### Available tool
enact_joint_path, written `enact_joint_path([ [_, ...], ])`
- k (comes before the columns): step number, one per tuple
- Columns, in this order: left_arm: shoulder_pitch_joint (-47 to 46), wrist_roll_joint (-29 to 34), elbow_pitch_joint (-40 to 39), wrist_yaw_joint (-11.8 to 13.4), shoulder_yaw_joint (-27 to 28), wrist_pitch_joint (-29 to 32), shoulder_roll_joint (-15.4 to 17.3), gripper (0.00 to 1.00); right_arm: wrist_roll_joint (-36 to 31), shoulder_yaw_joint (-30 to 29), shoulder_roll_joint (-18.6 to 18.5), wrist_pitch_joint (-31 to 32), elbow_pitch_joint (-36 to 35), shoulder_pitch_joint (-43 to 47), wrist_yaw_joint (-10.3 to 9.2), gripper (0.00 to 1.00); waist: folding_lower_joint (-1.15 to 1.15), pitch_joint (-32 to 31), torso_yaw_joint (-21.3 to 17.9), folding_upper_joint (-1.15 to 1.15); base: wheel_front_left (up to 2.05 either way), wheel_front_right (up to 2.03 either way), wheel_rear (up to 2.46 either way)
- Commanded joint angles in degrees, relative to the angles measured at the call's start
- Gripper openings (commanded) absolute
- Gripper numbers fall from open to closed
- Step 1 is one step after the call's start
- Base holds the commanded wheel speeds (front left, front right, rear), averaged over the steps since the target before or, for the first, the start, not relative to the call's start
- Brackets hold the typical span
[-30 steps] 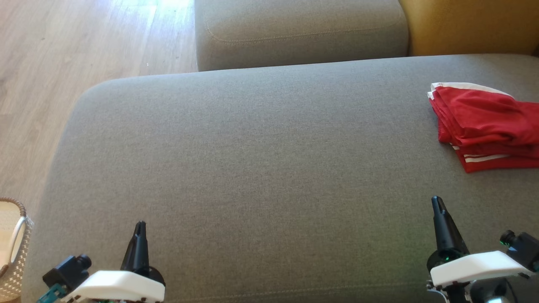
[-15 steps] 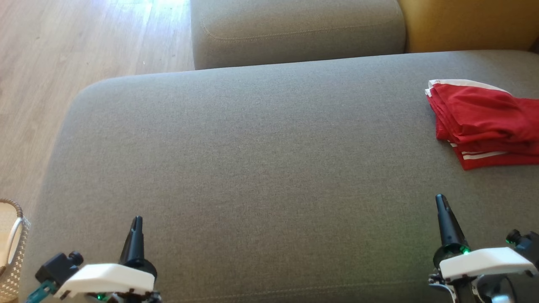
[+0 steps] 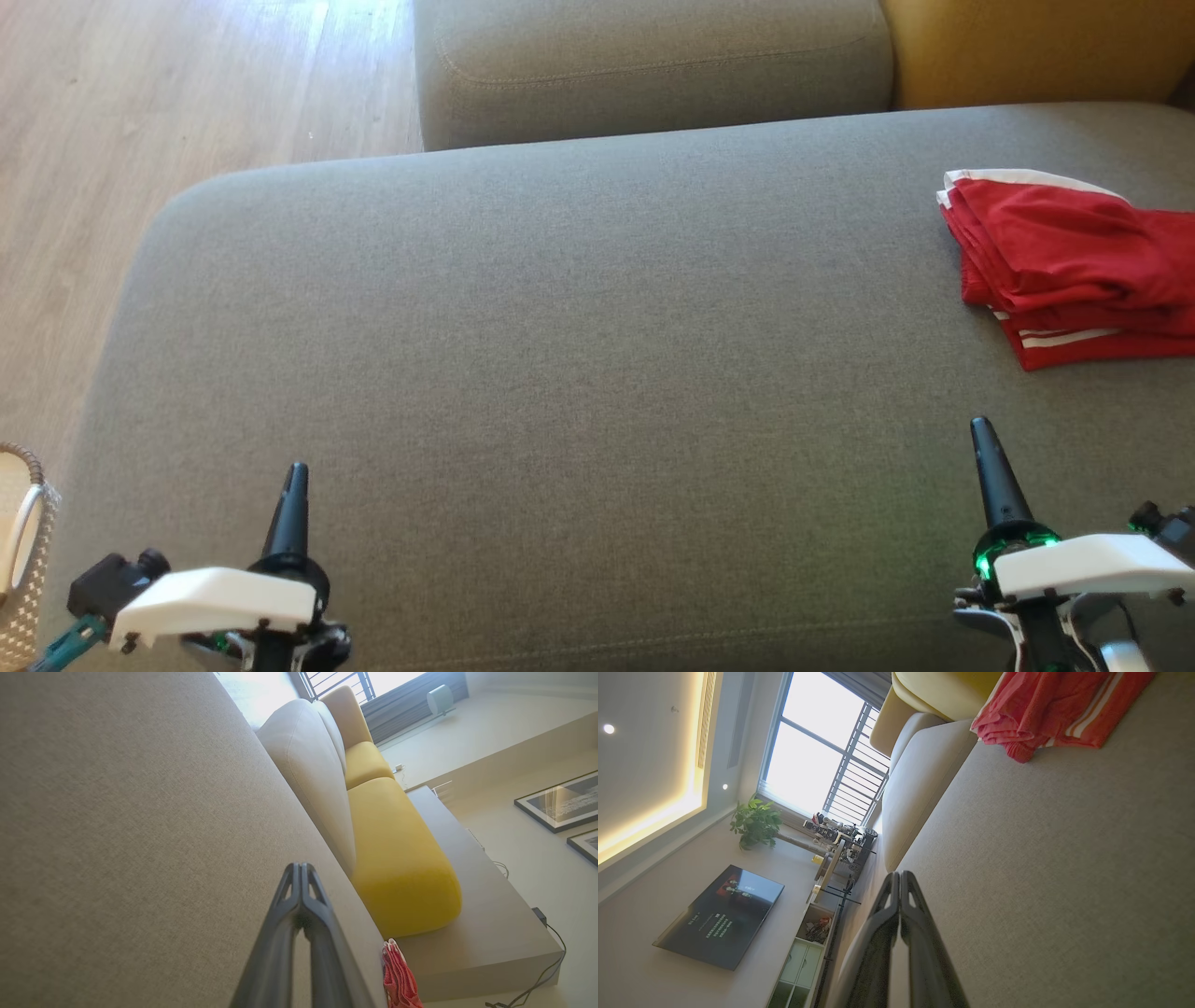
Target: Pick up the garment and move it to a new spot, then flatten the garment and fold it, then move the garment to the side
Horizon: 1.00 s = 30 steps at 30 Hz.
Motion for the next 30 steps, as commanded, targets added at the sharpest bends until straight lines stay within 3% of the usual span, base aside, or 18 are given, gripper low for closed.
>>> enact_joint_path([
  [1, -3.4, -1.6, -1.4, -0.6, 2.2, 0.3, 1.1, 0.00, 1.7, 0.5, -1.1, 0.5, -1.5, -3.2, 0.00, 0.00, 0.00, 0.0, 0.0, 0.00, 0.00, 0.00, 0.00],
  [30, -7.9, -21.4, 1.9, -3.6, 6.1, 5.1, 1.0, 0.00, 20.7, -0.6, -1.3, 5.3, 1.1, -6.3, -0.01, 0.00, 0.00, 0.9, -1.2, 0.00, 0.00, 0.00, 0.00],
])
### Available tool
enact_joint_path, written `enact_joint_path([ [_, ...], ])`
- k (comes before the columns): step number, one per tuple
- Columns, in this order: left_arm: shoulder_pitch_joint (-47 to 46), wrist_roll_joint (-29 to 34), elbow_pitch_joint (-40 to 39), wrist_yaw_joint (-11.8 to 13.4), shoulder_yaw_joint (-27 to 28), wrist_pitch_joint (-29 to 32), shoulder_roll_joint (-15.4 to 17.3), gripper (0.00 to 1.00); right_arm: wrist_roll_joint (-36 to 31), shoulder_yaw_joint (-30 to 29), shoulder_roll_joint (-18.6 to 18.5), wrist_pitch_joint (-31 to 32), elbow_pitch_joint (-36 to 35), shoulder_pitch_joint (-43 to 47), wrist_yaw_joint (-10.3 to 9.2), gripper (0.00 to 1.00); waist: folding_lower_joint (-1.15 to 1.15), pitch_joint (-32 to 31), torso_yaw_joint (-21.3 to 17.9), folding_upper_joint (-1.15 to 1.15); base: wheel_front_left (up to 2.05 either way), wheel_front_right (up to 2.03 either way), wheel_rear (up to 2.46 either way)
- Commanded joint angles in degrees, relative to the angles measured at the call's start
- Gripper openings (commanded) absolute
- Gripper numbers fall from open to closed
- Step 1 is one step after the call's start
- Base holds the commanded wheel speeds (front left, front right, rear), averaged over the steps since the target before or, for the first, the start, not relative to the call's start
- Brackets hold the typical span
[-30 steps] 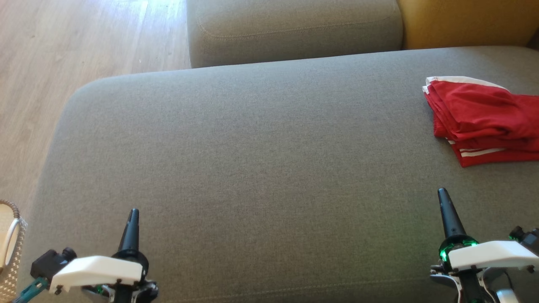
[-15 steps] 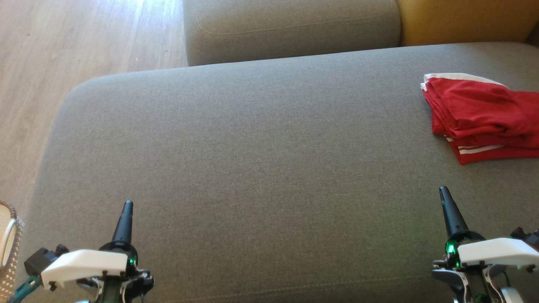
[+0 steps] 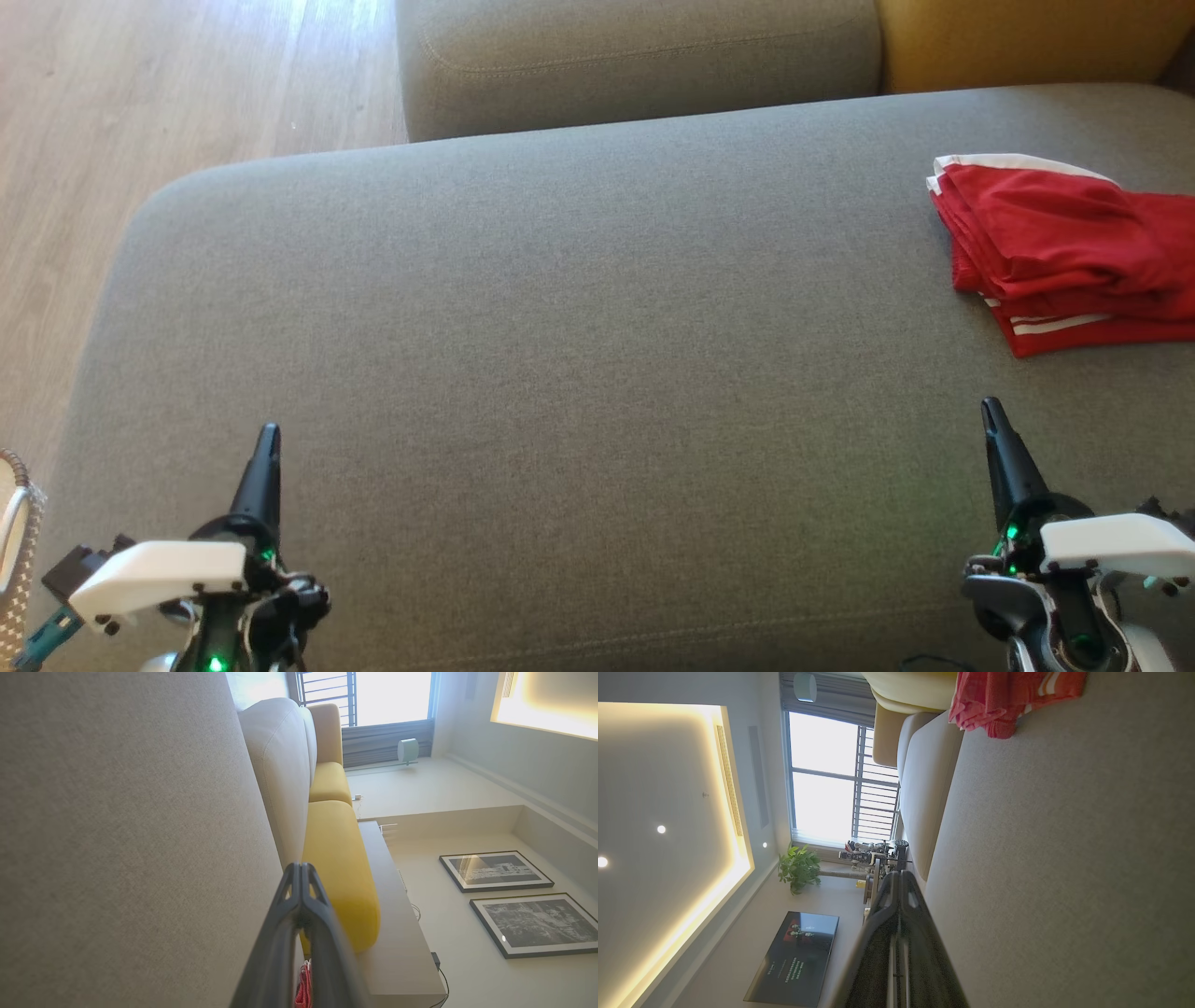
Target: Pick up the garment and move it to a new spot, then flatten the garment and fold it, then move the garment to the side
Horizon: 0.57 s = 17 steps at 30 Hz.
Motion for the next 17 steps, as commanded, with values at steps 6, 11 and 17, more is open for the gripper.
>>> enact_joint_path([
  [6, -4.4, -5.9, -0.7, -1.2, 3.4, 1.5, 1.0, 0.00, 5.7, 0.7, -1.1, 1.5, -1.1, -3.9, 0.00, 0.00, 0.00, 0.2, -0.3, 0.00, 0.00, 0.00, 0.00],
  [11, -5.2, -9.2, -0.1, -1.7, 4.1, 2.3, 1.0, 0.00, 9.0, 0.5, -1.1, 2.3, -0.7, -4.4, 0.00, 0.00, 0.00, 0.4, -0.5, 0.00, 0.00, 0.00, 0.00],
  [17, -5.2, -9.1, -0.1, -1.7, 4.3, 2.5, 0.9, 0.00, 8.9, 0.3, -1.0, 2.4, -0.6, -4.4, 0.00, 0.00, 0.00, 0.4, -0.5, 0.00, 0.00, 0.00, 0.00],
])
